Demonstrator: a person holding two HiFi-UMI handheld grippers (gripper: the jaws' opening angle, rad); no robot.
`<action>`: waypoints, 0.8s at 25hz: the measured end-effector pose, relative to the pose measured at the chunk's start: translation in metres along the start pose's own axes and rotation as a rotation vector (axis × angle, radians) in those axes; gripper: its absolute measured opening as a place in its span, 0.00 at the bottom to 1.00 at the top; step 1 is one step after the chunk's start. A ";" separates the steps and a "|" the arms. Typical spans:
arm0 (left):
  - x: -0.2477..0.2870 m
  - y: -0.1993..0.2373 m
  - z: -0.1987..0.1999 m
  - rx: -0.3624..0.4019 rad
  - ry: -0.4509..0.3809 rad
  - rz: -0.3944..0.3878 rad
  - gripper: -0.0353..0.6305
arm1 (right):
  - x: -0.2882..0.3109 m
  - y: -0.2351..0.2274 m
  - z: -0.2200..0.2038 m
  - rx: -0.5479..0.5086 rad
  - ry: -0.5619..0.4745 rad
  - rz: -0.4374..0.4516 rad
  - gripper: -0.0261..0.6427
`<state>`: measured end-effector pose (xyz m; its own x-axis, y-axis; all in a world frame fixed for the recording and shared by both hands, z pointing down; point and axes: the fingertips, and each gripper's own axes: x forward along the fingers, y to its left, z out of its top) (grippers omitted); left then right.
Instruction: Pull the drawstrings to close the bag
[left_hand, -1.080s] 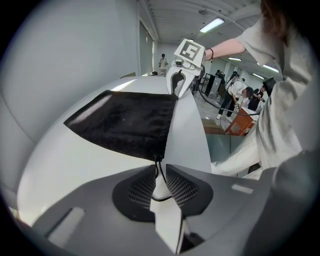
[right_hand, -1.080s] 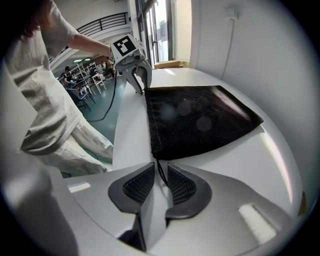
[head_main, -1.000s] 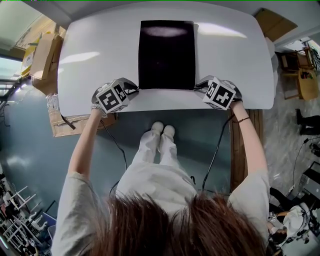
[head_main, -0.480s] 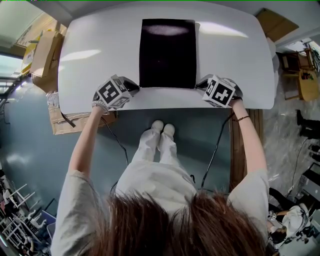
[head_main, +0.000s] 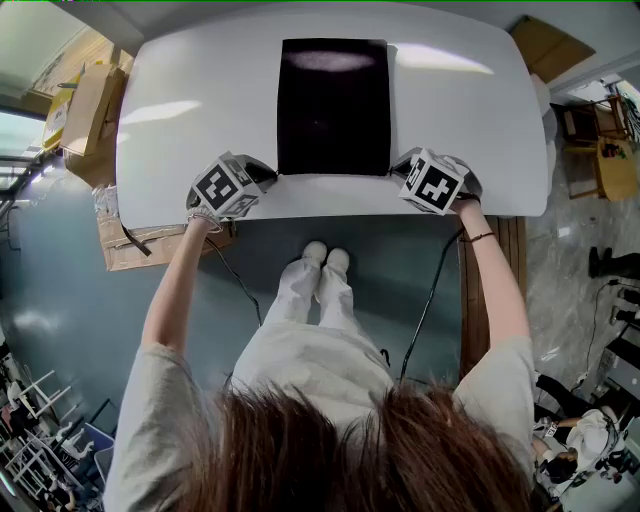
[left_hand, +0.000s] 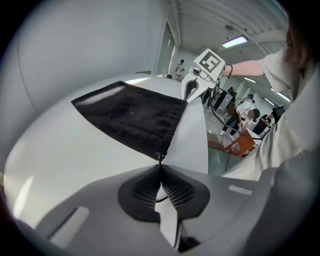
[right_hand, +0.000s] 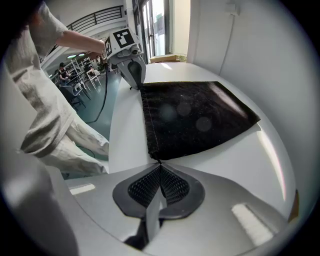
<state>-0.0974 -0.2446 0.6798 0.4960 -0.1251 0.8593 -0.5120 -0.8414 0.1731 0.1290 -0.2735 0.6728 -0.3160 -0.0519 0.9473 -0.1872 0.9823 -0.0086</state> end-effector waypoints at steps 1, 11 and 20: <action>0.000 0.000 -0.001 -0.006 -0.004 0.010 0.06 | -0.001 0.001 0.000 -0.004 0.001 -0.007 0.06; -0.003 0.003 -0.006 0.058 0.062 0.065 0.06 | -0.013 -0.004 0.003 -0.034 -0.006 -0.079 0.06; -0.018 0.009 0.000 0.072 0.054 0.111 0.06 | -0.032 -0.008 0.009 -0.055 -0.012 -0.140 0.06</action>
<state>-0.1110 -0.2493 0.6660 0.3999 -0.1923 0.8961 -0.5092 -0.8596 0.0428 0.1323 -0.2811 0.6394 -0.3017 -0.1914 0.9340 -0.1790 0.9736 0.1417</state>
